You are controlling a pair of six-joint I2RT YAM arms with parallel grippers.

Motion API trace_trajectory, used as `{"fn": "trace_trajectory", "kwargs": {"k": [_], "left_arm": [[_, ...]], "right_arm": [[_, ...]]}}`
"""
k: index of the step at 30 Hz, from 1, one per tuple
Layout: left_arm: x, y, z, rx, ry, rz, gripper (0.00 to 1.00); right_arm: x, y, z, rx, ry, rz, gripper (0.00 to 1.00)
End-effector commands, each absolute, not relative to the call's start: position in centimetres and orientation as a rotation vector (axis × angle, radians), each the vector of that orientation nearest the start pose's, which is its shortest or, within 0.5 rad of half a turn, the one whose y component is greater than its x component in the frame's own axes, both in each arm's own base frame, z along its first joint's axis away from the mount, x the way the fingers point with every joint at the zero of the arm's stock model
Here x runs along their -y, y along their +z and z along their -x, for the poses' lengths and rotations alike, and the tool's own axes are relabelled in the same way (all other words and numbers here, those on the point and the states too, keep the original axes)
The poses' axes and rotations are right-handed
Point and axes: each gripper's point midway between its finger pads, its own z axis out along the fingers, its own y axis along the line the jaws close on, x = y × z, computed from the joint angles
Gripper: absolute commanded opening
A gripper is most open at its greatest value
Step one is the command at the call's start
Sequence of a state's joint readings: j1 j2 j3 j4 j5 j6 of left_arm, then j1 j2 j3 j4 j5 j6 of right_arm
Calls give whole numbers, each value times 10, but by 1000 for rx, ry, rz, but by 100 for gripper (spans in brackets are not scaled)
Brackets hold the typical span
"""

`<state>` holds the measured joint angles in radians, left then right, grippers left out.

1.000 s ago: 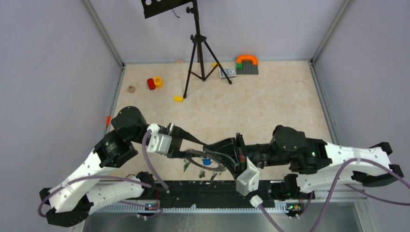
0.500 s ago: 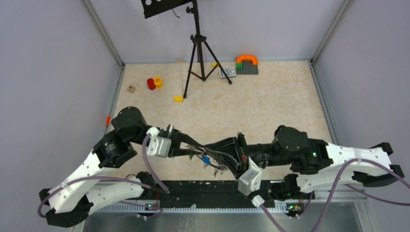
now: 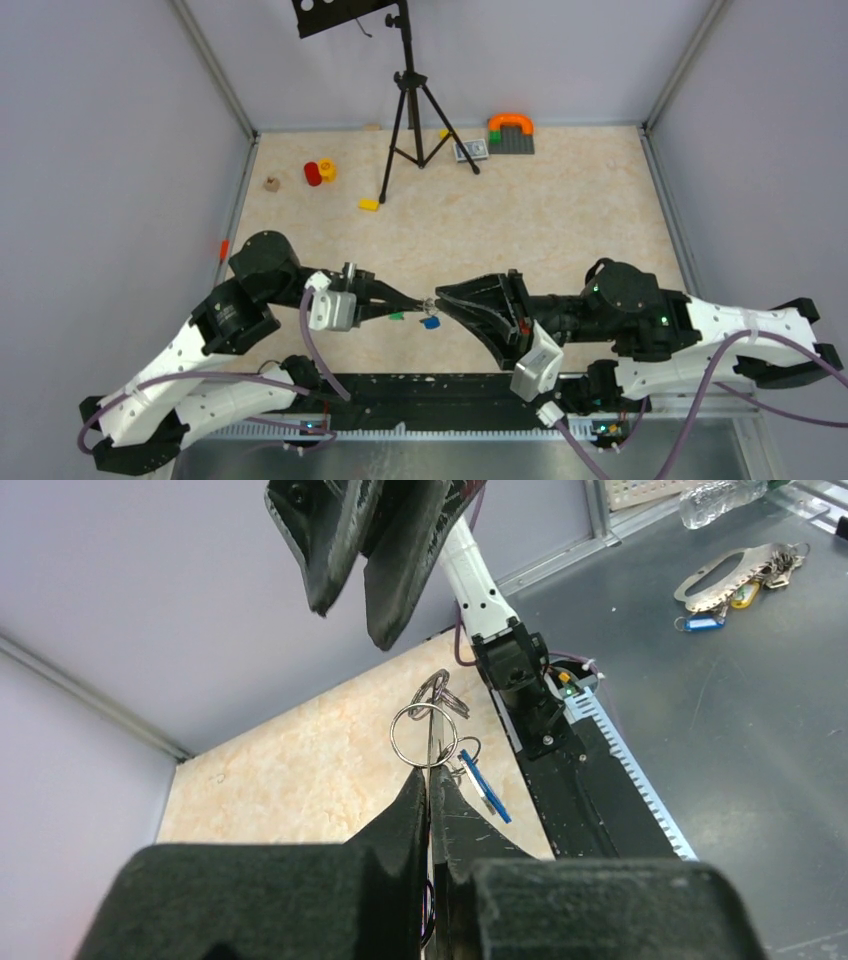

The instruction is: Remove the keys from the keyring

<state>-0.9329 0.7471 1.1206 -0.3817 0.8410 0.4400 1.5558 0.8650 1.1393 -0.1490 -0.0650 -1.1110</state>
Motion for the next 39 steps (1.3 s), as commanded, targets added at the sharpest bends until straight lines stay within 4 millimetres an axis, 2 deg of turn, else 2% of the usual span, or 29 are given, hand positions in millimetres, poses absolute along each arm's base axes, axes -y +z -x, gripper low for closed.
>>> {"fn": "trace_trajectory", "kwargs": {"k": [1,7,13,17,21,29,31,32,35,39], "left_arm": [[256,422,-47,-674,-993,-1410,0],[250,429,-54,-669,-921,-1366,0],[243,434,-78,-645,-706,-1337,0],[236,437,-88,-562,-528,-1366,0],[231,433,-94,-473,-363,-1465,0],[226,423,-113,-406,-129,-1563,0],[224,422,-114,-388,-94,-1565,0],[223,423,-115,-377,-82,-1560,0],[222,426,-115,-350,-57,-1529,0],[221,427,-115,-342,-49,-1522,0]], "right_arm": [[-312,470,-30,-277,413,1367,22],[-305,471,-33,-311,425,1335,23],[-290,495,-48,-470,526,1144,25],[-285,509,-51,-619,680,1047,22],[-286,514,-67,-934,820,928,27],[-313,477,-62,-1305,983,982,45],[-316,470,-70,-1405,1050,958,47],[-315,466,-82,-1463,1082,920,47],[-324,452,-88,-1504,1176,949,48],[-339,446,-97,-1524,1194,949,48]]}}
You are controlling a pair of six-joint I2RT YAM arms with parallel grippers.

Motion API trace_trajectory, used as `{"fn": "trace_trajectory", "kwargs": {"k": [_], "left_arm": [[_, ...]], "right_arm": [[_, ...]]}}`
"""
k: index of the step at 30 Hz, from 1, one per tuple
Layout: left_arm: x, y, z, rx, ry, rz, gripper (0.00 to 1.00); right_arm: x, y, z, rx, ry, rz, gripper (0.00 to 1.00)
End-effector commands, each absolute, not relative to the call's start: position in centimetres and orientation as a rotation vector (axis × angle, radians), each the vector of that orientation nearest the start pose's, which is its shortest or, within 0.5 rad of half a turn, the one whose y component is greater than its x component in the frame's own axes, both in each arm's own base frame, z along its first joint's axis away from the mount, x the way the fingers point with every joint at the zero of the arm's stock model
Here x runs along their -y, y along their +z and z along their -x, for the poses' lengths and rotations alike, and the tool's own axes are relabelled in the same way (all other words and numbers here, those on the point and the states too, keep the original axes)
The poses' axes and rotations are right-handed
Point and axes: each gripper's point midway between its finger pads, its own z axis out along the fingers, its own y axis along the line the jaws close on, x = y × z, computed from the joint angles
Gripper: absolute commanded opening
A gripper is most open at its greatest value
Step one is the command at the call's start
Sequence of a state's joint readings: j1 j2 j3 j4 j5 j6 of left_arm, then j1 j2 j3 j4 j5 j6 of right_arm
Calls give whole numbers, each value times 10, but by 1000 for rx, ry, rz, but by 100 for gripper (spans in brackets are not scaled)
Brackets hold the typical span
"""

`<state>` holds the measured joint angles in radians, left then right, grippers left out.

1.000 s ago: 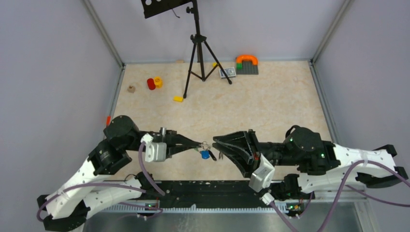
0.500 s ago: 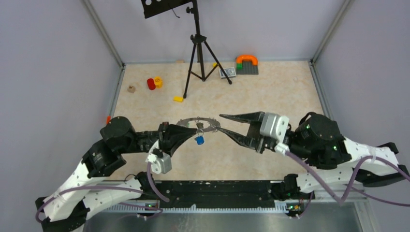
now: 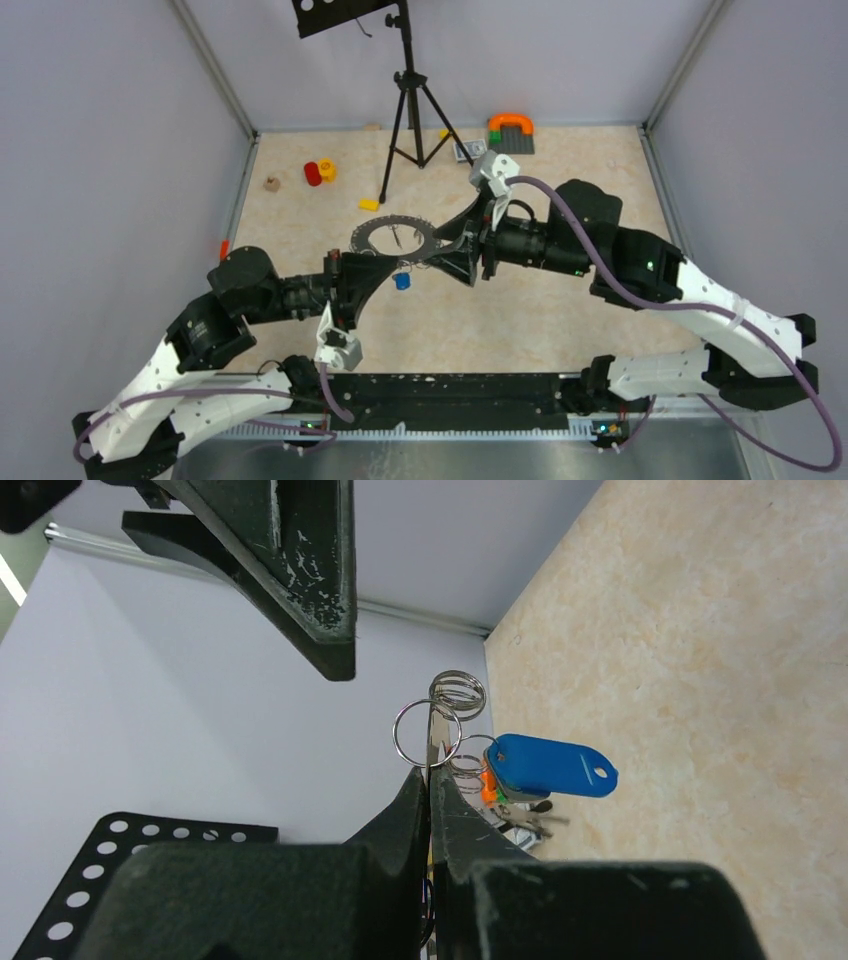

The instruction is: Remove the keys from the keyring

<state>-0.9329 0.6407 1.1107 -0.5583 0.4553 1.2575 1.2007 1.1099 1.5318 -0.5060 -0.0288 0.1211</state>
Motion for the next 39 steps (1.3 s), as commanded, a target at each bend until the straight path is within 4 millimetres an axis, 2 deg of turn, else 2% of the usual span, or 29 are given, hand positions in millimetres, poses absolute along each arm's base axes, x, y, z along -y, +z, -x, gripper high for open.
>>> {"fn": "trace_trajectory", "kwargs": {"k": [1,5,12,19,24,31,39], "left_arm": [[222,426,-114,-340,-53,-1524,0],[224,419,-113,-341,-71,-1543,0],[225,416,-109,-330,-86,-1550,0],[223,415,-108,-327,-87,-1548,0],[223,412,-108,-331,-85,-1551,0],[224,409,-111,-340,-81,-1558,0],[228,406,-114,-350,-82,-1568,0]], "right_arm": [[-342,446,-98,-1524,1203,946,49],[-349,451,-96,-1485,1282,945,49],[-359,429,-106,-1573,1271,956,49],[-362,418,-113,-1620,1274,954,46],[-365,412,-112,-1636,1282,975,40],[-365,413,-105,-1614,1310,1008,36],[-366,407,-102,-1623,1319,1034,25]]}}
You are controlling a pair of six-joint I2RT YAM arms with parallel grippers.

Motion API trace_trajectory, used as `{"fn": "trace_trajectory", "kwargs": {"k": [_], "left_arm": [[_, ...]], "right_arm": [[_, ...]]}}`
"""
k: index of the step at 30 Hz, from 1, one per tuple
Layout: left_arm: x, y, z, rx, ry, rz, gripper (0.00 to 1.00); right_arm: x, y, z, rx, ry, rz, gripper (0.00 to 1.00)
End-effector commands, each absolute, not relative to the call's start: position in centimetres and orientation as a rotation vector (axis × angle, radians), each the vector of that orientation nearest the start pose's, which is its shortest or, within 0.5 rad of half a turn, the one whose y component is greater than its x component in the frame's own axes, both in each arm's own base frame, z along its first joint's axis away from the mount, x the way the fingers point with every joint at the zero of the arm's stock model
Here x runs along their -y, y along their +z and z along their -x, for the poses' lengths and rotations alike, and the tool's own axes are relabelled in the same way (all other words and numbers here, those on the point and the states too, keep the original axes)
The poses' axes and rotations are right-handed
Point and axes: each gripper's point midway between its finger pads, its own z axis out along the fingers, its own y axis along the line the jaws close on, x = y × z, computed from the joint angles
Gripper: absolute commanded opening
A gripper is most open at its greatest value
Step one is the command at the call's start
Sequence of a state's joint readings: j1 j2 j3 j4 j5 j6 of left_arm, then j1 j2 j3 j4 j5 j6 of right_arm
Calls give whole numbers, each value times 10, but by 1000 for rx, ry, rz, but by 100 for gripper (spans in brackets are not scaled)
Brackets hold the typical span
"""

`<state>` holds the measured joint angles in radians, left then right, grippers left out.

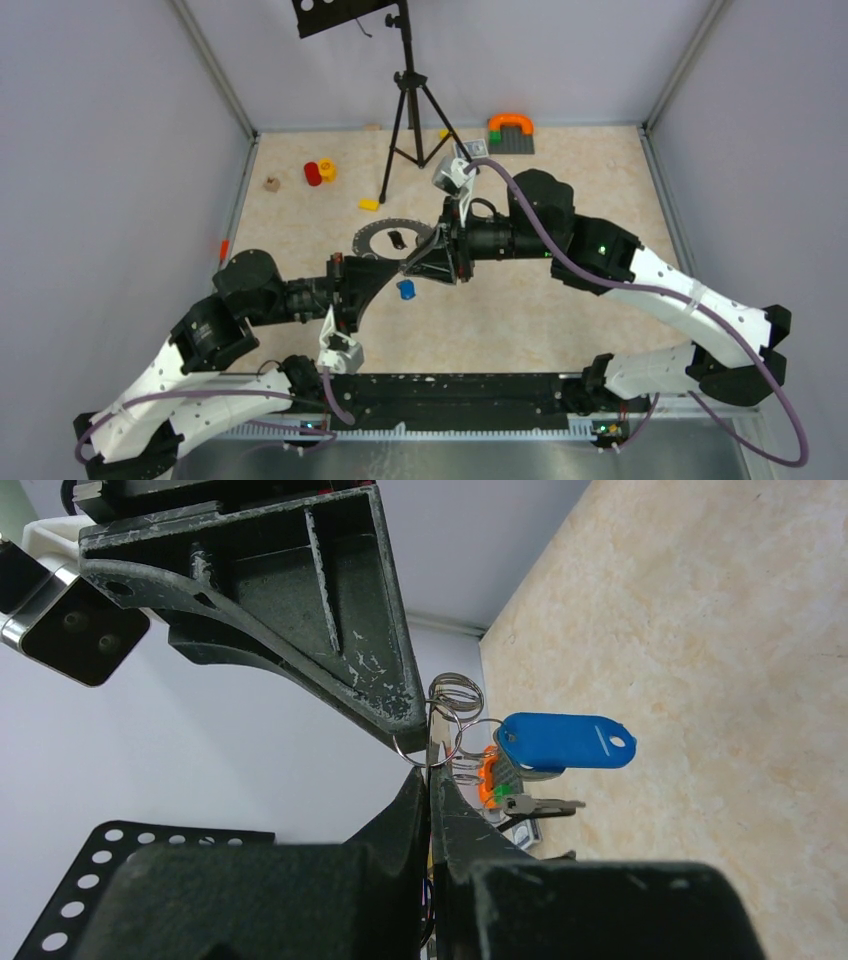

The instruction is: Remove the keys from the keyring

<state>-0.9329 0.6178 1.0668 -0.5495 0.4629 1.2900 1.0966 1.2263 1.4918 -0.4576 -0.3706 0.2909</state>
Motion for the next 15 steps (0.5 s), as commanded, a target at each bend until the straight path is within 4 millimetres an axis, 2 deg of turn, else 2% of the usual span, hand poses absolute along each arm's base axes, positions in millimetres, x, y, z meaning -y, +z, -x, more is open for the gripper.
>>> {"fn": "trace_trajectory", "kwargs": {"k": [1,6,11,15], "left_arm": [[228,405,-114,-351,-83,-1570,0],[229,403,-115,-358,-88,-1579,0],[232,399,-118,-388,-100,-1590,1],[235,397,-119,-416,-136,-1591,12]], "right_arm": [[-366,406,-103,-1623,1318,1035,22],[-365,408,-102,-1597,1316,1039,0],[-360,413,-102,-1495,1299,1043,0],[-351,429,-112,-1384,1239,977,0]]}}
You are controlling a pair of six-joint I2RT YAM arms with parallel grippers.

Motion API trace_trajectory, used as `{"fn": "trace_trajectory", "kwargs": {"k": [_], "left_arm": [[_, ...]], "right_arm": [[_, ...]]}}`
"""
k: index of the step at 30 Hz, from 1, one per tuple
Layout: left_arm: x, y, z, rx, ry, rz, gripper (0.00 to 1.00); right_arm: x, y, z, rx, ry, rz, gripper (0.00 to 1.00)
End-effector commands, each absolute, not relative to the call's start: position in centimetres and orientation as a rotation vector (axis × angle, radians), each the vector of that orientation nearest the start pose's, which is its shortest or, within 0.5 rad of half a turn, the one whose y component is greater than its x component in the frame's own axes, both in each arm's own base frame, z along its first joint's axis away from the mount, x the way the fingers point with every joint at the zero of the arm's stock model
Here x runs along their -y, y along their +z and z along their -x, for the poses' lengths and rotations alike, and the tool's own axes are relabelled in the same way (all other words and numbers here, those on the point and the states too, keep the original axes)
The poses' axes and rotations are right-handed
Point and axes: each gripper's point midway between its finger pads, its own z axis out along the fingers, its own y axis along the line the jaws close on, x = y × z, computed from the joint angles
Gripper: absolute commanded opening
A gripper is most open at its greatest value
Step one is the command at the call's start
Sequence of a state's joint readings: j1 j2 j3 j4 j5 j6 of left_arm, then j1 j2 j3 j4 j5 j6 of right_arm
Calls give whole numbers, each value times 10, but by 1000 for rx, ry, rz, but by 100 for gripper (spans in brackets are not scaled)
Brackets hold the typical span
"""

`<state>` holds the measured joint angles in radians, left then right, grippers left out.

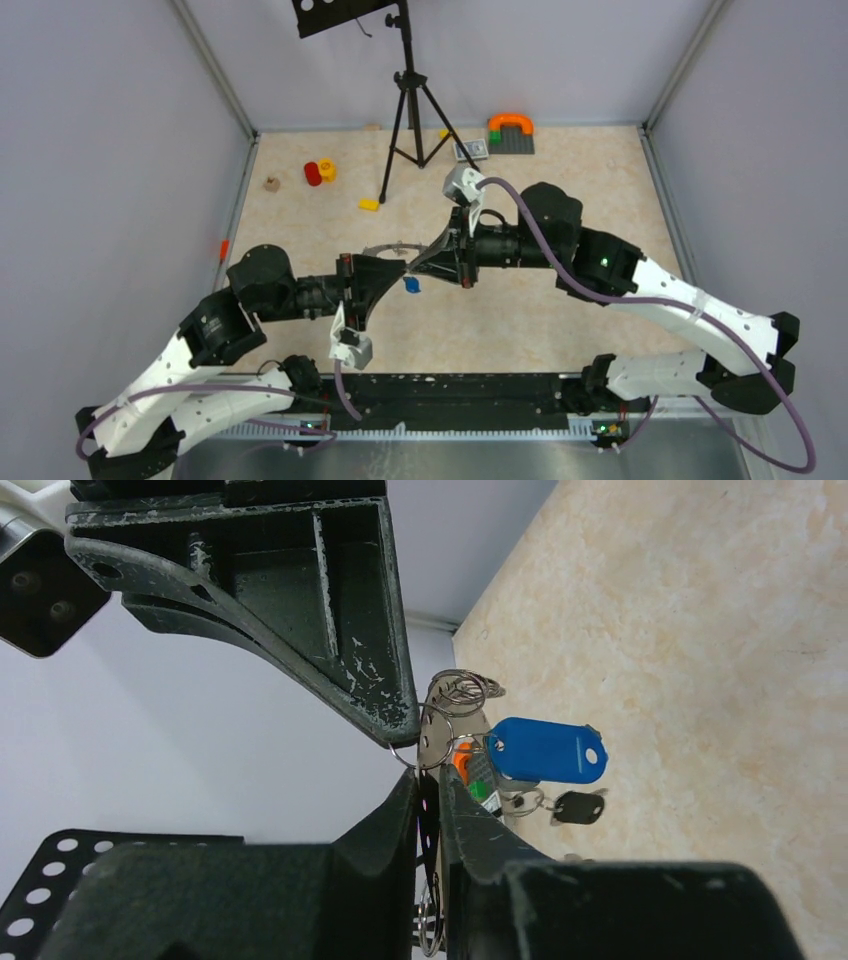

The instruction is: Remove the keys from the keyring

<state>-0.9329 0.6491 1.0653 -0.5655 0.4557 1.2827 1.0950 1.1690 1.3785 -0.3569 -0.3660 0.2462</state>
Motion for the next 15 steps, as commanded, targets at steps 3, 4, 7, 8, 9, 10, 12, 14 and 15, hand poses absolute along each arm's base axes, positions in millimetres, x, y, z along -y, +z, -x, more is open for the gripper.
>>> {"fn": "trace_trajectory", "kwargs": {"k": [3,4,7,8,9,10,12,14,15], "left_arm": [[235,396,-117,-444,-170,-1584,31],[235,396,-117,-454,-184,-1579,36],[234,400,-112,-472,-225,-1551,69],[232,402,-110,-475,-239,-1540,92],[231,404,-108,-480,-255,-1531,97],[230,406,-105,-493,-278,-1518,98],[227,411,-99,-510,-327,-1485,98],[223,418,-94,-543,-385,-1430,98],[222,422,-92,-560,-419,-1396,98]], "right_arm": [[-345,440,-116,-1324,1205,942,0],[-344,442,-119,-1316,1191,931,0],[-339,444,-127,-1304,1128,911,0],[-337,444,-132,-1301,1095,906,0],[-335,442,-135,-1300,1064,909,0],[-332,443,-138,-1287,1029,913,0],[-326,440,-143,-1256,946,937,0],[-319,439,-148,-1209,866,966,0],[-315,439,-149,-1180,824,985,0]]}}
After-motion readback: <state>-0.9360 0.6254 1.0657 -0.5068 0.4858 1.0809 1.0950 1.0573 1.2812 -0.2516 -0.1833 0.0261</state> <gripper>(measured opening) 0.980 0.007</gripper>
